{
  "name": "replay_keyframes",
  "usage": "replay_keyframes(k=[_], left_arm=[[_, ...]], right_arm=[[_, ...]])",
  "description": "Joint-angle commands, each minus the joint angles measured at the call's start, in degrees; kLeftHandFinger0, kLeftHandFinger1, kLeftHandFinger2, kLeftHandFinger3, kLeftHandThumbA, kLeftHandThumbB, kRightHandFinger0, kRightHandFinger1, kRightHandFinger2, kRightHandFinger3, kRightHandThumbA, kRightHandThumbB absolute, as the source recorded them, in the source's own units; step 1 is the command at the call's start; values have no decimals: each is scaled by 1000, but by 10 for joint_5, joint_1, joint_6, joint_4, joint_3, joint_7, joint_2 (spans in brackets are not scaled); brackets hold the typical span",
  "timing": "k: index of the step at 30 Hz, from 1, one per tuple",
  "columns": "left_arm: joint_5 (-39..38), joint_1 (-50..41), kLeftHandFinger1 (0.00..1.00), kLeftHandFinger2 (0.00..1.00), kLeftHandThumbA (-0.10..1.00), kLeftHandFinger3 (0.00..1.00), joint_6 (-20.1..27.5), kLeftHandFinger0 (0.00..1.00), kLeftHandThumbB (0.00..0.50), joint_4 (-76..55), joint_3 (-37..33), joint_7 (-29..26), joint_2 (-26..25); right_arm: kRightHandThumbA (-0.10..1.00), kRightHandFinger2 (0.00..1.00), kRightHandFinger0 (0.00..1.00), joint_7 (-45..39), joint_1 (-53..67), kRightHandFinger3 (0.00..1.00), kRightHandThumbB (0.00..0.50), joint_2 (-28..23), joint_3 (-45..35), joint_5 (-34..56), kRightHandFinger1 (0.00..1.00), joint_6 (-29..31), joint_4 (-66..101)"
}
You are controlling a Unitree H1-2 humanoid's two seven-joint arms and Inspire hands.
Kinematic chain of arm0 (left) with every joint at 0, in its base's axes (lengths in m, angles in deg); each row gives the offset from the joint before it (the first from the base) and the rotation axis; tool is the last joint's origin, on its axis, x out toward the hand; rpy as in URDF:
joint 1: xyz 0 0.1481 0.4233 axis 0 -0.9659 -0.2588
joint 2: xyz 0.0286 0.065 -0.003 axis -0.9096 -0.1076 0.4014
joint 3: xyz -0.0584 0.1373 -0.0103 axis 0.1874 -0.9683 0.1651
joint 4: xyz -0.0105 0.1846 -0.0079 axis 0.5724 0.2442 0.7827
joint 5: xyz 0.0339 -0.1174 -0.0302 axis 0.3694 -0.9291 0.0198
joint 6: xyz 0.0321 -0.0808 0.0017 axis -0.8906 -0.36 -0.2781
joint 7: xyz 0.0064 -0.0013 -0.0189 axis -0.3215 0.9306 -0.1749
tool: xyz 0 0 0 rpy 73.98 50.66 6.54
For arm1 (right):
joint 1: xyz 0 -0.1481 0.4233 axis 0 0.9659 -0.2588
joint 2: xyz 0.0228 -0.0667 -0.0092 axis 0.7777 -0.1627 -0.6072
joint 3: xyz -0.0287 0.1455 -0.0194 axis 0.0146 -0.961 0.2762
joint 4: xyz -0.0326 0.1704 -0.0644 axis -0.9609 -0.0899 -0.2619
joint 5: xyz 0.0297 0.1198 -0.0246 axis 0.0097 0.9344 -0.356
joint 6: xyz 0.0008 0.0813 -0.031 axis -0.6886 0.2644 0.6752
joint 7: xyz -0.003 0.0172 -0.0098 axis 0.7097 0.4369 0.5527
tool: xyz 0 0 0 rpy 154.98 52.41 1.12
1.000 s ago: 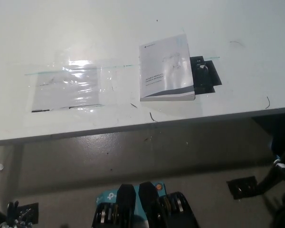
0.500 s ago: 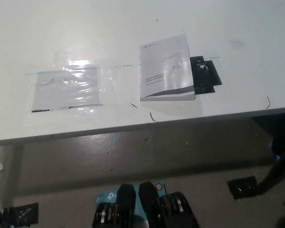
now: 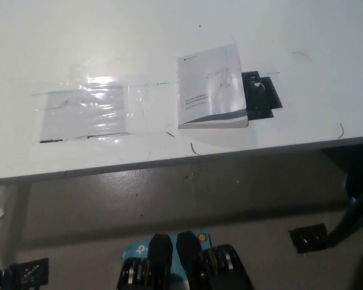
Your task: The robot uses its right hand to slide under the cover of the book kept in the middle of the desk and open it
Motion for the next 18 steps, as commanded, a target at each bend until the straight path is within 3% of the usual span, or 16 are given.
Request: replay_keyframes(k=[1, 2, 5, 10, 13, 15, 18], left_arm=[[-14, 2, 1000, 1000, 1000, 1000, 1, 1000, 18, -18, -4, -8, -10], [-11, 0, 1000, 1000, 1000, 1000, 3, 1000, 11, -15, -9, -2, -12], [-14, 2, 1000, 1000, 1000, 1000, 3, 1000, 13, -12, -11, -6, -14], [-11, 3, 1000, 1000, 1000, 1000, 2, 1000, 0, -16, -19, -10, -18], [-13, 6, 1000, 1000, 1000, 1000, 3, 1000, 10, -16, -18, -20, -18], [-14, 4, 1000, 1000, 1000, 1000, 4, 1000, 0, -18, -19, -18, -17], [-12, 3, 1000, 1000, 1000, 1000, 3, 1000, 0, -18, -24, -15, -18]], right_arm=[[1000, 926, 835, -10, -39, 1000, 49, -15, 35, -5, 859, -17, 34], [1000, 931, 867, -15, -45, 1000, 51, -11, 53, -9, 874, -27, 38], [1000, 881, 827, -8, -51, 1000, 57, 2, 75, -10, 842, -32, 41], [1000, 936, 864, -14, -59, 1000, 98, 20, 104, 9, 891, -57, 33], [1000, 927, 870, -26, -64, 1000, 52, 31, 106, 32, 879, -62, -7], [1000, 979, 960, -35, -68, 1000, 10, 42, 101, 49, 943, -62, -51], [1000, 1000, 971, -36, -71, 1000, 0, 52, 94, 63, 971, -61, -79]])
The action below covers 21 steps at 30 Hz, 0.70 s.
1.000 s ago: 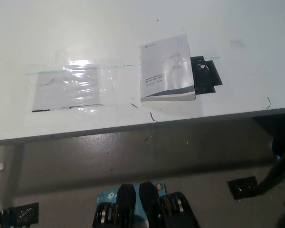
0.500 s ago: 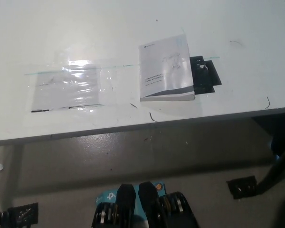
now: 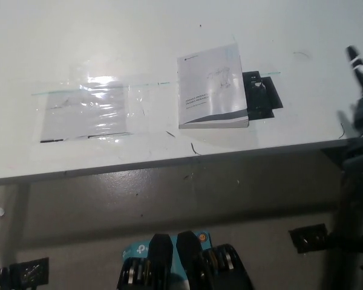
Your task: The robot uses its right hand to slide under the cover of the book kept in the middle of the desk and open it
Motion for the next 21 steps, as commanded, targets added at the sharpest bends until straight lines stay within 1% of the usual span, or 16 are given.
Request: replay_keyframes(k=[1, 2, 4, 5, 7, 10, 11, 12, 13, 14, 15, 16, 19, 21], left_arm=[[-4, 4, 1000, 1000, 1000, 1000, 3, 1000, 4, -15, -9, -4, -10], [-5, 3, 1000, 1000, 1000, 1000, 1, 1000, 1, -19, -9, -6, -9], [-6, 5, 1000, 1000, 1000, 1000, 3, 1000, 3, -16, -8, -8, -11], [-5, 8, 1000, 1000, 1000, 1000, 6, 1000, 2, -8, -7, -14, -13], [-2, 8, 982, 1000, 1000, 1000, 8, 1000, 4, -9, -7, -21, -13], [-2, 7, 972, 1000, 1000, 1000, 8, 982, 0, -11, -7, -22, -12], [-10, 2, 1000, 1000, 1000, 1000, 2, 1000, 8, -25, -7, -16, -7], [-7, 4, 993, 1000, 1000, 1000, 3, 1000, 2, -24, -6, -26, -7], [-6, 5, 991, 1000, 1000, 1000, 5, 1000, 0, -19, -7, -25, -8], [-6, 4, 991, 1000, 1000, 1000, 5, 1000, 0, -20, -7, -25, -8], [-4, -1, 1000, 1000, 1000, 1000, 3, 1000, 0, -28, -11, -20, -6], [-4, -2, 1000, 1000, 1000, 1000, 4, 1000, 0, -24, -12, -14, -8], [-6, -4, 1000, 1000, 1000, 1000, 3, 1000, 17, -26, -14, -12, -8], [-8, -1, 1000, 1000, 1000, 1000, 3, 1000, 12, -26, -11, -17, -8]], right_arm=[[1000, 1000, 947, -21, -33, 1000, 8, 12, -2, 35, 965, -6, -25], [1000, 990, 918, -26, -33, 1000, 18, 14, 1, 32, 936, 2, -40], [1000, 962, 894, -30, -33, 1000, 12, 15, 3, 30, 898, 8, -53], [1000, 961, 879, -33, -34, 1000, 7, 14, 5, 29, 897, 10, -60], [1000, 953, 863, -39, -39, 1000, 14, 15, 6, 30, 893, 14, -78], [1000, 948, 864, -41, -42, 1000, 6, 17, 7, 30, 892, 16, -84], [1000, 950, 875, -42, -43, 1000, 2, 18, 14, 22, 901, 17, -84], [1000, 946, 871, -41, -44, 1000, 8, 20, 17, 17, 895, 18, -87], [1000, 953, 893, -41, -45, 1000, 9, 21, 20, 14, 903, 21, -88], [1000, 954, 894, -41, -44, 1000, 9, 21, 20, 14, 903, 21, -87], [1000, 949, 892, -36, -46, 1000, 29, 27, 25, 9, 899, 21, -88], [1000, 943, 890, -34, -48, 1000, 35, 30, 27, 8, 892, 22, -89], [1000, 916, 897, -34, -52, 1000, 29, 36, 34, 6, 847, 20, -89], [1000, 918, 889, -40, -54, 1000, 18, 39, 46, 1, 847, 24, -91]])
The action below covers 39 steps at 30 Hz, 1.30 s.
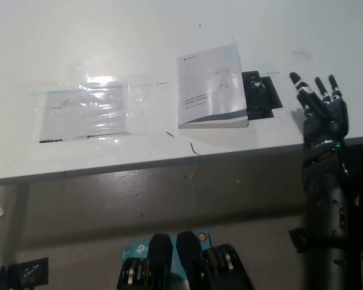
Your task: The robot uses its right hand to slide under the cover of the book kept in the middle of the desk and open it
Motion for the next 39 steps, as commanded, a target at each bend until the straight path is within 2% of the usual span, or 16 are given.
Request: replay_keyframes(k=[1, 4, 9, 13, 15, 17, 21, 25, 26, 30, 37, 39], left_arm=[[-6, -1, 1000, 1000, 1000, 1000, 2, 1000, 7, -18, -5, -6, -6], [-6, 0, 1000, 1000, 1000, 1000, 4, 1000, 3, -12, -6, 0, -9], [-6, 2, 1000, 997, 1000, 1000, 3, 1000, 6, -11, -4, -10, -9], [-7, -2, 1000, 1000, 1000, 1000, 4, 1000, 8, -10, -6, -1, -7], [-7, -3, 1000, 1000, 1000, 1000, 2, 1000, 6, -13, -6, -1, -6], [-8, -3, 1000, 1000, 1000, 1000, 1, 1000, 7, -13, -6, -1, -7], [-4, -8, 1000, 1000, 1000, 1000, 2, 1000, 1, -15, -11, 9, -7], [-8, -4, 1000, 1000, 1000, 1000, 5, 1000, 10, -12, -8, 4, -6], [-8, -4, 1000, 1000, 1000, 1000, 3, 1000, 5, -13, -8, 1, -5], [-10, -5, 1000, 1000, 1000, 1000, 6, 1000, 4, -12, -6, 0, -3], [-11, -7, 1000, 1000, 1000, 1000, 7, 1000, 5, -8, -9, 12, -4], [-9, -6, 1000, 1000, 1000, 1000, 7, 1000, 9, -7, -10, 10, -5]], right_arm=[[1000, 912, 872, -19, -47, 1000, 17, 12, 28, -20, 849, 22, 1], [1000, 899, 860, -17, -56, 1000, 12, 16, 36, -25, 855, 26, -7], [1000, 906, 896, -28, -73, 1000, 0, 23, 54, -31, 887, 34, -39], [1000, 859, 799, -26, -81, 999, 16, 33, 62, -40, 819, 45, -76], [1000, 861, 792, -27, -83, 994, 22, 38, 63, -42, 810, 48, -84], [1000, 875, 826, -33, -84, 1000, 32, 41, 64, -39, 816, 50, -94], [1000, 868, 823, -34, -81, 1000, 12, 37, 67, -45, 820, 52, -100], [1000, 852, 790, -33, -84, 980, 32, 30, 62, -49, 783, 59, -107], [1000, 862, 811, -35, -83, 985, 17, 24, 60, -49, 798, 60, -104], [1000, 895, 861, -42, -79, 1000, 10, 12, 63, -54, 830, 59, -96], [1000, 856, 819, -44, -95, 982, 26, -10, 61, -57, 793, 64, -98], [1000, 842, 835, -49, -98, 976, 25, -14, 63, -58, 806, 69, -96]])
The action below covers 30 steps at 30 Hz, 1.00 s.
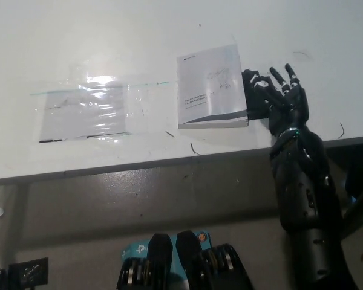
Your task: The robot uses its right hand to slide under the cover of the book kept in the middle of the desk and open it
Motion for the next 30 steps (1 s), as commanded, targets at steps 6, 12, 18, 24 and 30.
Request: replay_keyframes(k=[6, 12, 18, 24, 30], left_arm=[[-10, 3, 1000, 1000, 1000, 1000, 7, 1000, 4, -3, -6, 10, -8], [-15, 6, 1000, 1000, 1000, 1000, -1, 1000, 9, -12, -5, -4, -7], [-11, 11, 1000, 1000, 1000, 1000, 7, 1000, 0, -8, -6, -8, -8], [-13, 6, 1000, 1000, 1000, 1000, 4, 1000, 3, -14, -9, -2, -7], [-12, 6, 1000, 1000, 1000, 1000, 6, 1000, 16, -9, -12, 1, -8]], right_arm=[[1000, 848, 790, -24, -40, 972, 7, -3, 11, -18, 801, 28, 18], [1000, 844, 821, -26, -29, 979, 11, 12, 11, -19, 788, 35, 3], [1000, 814, 775, -27, -31, 969, 33, 24, 13, -28, 778, 45, -17], [1000, 848, 798, -28, -20, 980, 25, 29, 14, -32, 787, 46, -25], [1000, 876, 807, -35, -15, 1000, 42, 19, 12, -29, 789, 44, -21]])
